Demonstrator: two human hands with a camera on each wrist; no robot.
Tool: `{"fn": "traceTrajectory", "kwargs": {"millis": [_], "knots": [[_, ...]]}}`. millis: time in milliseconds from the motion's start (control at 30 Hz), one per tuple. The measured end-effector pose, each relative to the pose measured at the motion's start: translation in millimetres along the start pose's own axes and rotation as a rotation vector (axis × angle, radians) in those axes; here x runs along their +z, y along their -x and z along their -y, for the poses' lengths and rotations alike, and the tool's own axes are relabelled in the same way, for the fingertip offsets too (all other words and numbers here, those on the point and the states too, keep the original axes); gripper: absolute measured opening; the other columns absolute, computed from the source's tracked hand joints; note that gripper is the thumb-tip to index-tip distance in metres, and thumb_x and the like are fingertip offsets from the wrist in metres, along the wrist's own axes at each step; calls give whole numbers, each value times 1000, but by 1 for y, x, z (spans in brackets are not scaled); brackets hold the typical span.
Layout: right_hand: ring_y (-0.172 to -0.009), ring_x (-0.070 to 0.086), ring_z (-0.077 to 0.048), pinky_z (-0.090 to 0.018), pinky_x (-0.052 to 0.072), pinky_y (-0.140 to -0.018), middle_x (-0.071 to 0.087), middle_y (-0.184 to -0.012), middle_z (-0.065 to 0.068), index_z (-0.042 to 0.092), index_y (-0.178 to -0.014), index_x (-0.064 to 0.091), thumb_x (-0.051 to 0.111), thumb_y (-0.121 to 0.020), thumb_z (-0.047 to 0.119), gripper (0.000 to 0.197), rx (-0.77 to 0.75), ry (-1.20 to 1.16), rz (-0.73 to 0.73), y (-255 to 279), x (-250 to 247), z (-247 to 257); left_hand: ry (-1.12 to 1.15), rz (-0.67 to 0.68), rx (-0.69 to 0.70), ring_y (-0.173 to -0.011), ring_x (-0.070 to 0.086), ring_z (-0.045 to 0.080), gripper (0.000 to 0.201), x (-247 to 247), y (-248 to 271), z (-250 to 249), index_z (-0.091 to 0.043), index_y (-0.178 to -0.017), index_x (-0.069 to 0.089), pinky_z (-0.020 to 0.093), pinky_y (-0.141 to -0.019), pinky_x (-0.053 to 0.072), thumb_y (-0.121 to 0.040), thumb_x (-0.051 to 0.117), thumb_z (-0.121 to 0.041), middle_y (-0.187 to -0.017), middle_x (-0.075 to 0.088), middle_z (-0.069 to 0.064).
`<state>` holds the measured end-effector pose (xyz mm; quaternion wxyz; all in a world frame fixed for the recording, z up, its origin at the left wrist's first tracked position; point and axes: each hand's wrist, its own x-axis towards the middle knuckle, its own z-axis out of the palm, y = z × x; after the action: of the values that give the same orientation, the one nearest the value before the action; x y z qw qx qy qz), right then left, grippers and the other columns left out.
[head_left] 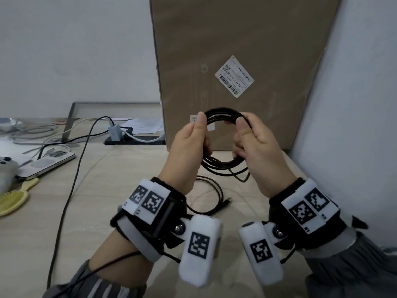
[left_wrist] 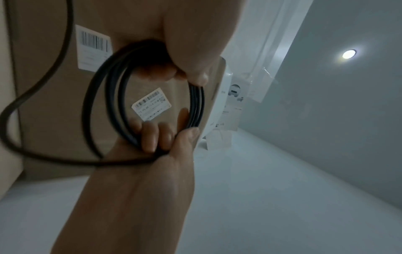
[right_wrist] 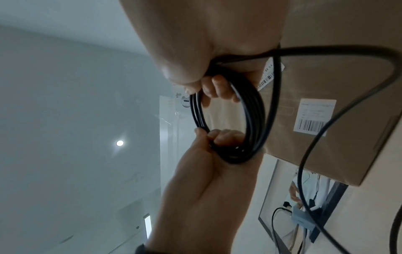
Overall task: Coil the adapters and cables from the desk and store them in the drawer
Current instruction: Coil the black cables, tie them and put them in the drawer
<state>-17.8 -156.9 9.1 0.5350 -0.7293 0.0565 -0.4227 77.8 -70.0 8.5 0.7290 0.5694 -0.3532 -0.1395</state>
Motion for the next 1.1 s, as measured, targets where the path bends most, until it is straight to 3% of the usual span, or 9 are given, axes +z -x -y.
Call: {"fn": "traceTrajectory", "kwargs": {"millis": [100,200,300,433,500,700,867,1000,1100], "knots": [[-50,36,-4,-29,35,-53,41,-52,14,20,-98,60,39,-102,25,22,-50,151,14,-3,-9,-3,-364,70,-29,-72,55,11,45,-8,-2,-6,-14,-80,62,29,-75,43,-98,40,-48,-73,60,-6],[-58,51,8,-9,36,-58,54,-58,30,24,-98,57,41,-101,20,17,-120,361,160,0,-7,-1,-599,119,227,-92,57,6,29,-12,-1,-12,-18,-110,62,26,-84,45,-97,46,-39,-100,61,-5],[-62,52,14,-5,37,-60,53,-60,37,21,-95,55,41,-101,17,16,-110,413,225,3,-3,-1,-808,255,343,-87,57,12,27,-9,4,-13,-20,-95,60,35,-82,47,-100,39,-37,-86,61,-8],[-62,53,13,-7,39,-59,56,-60,32,16,-101,55,48,-98,23,11,-16,323,193,2,-5,-5,-916,180,279,-71,56,16,54,-11,1,-8,-9,-83,60,35,-66,45,-97,33,-53,-71,60,-1],[-64,53,11,-9,38,-61,58,-66,25,16,-100,57,51,-96,28,14,-14,330,167,1,-5,-7,-787,147,211,-57,45,13,52,-7,1,-5,-7,-73,57,31,-56,35,-97,39,-50,-57,47,-4],[-56,42,-7,-28,37,-57,45,-57,14,24,-98,60,46,-99,29,15,-64,219,121,-3,-8,-11,-64,-45,-51,-44,35,9,45,-5,0,-5,-21,-61,47,32,-57,33,-98,42,-47,-49,36,-8],[-55,42,-4,-22,41,-58,44,-56,15,20,-99,58,42,-101,29,19,-31,58,56,-5,-6,-7,294,-11,-180,-44,28,9,43,-1,-3,-6,-17,-67,39,25,-55,35,-100,39,-47,-55,27,-4],[-53,43,-3,-22,37,-58,48,-56,19,33,-89,54,42,-101,31,17,-118,268,50,-5,-14,-9,-82,54,-180,-60,52,14,45,-5,-1,-8,-13,-75,56,30,-73,43,-100,38,-45,-61,51,-1],[-64,53,4,-11,37,-60,55,-66,26,38,-93,53,44,-100,26,16,-146,414,194,-3,-11,-11,-546,56,196,-80,59,13,36,-12,0,-11,-15,-88,65,30,-76,46,-100,41,-40,-83,64,0]]}}
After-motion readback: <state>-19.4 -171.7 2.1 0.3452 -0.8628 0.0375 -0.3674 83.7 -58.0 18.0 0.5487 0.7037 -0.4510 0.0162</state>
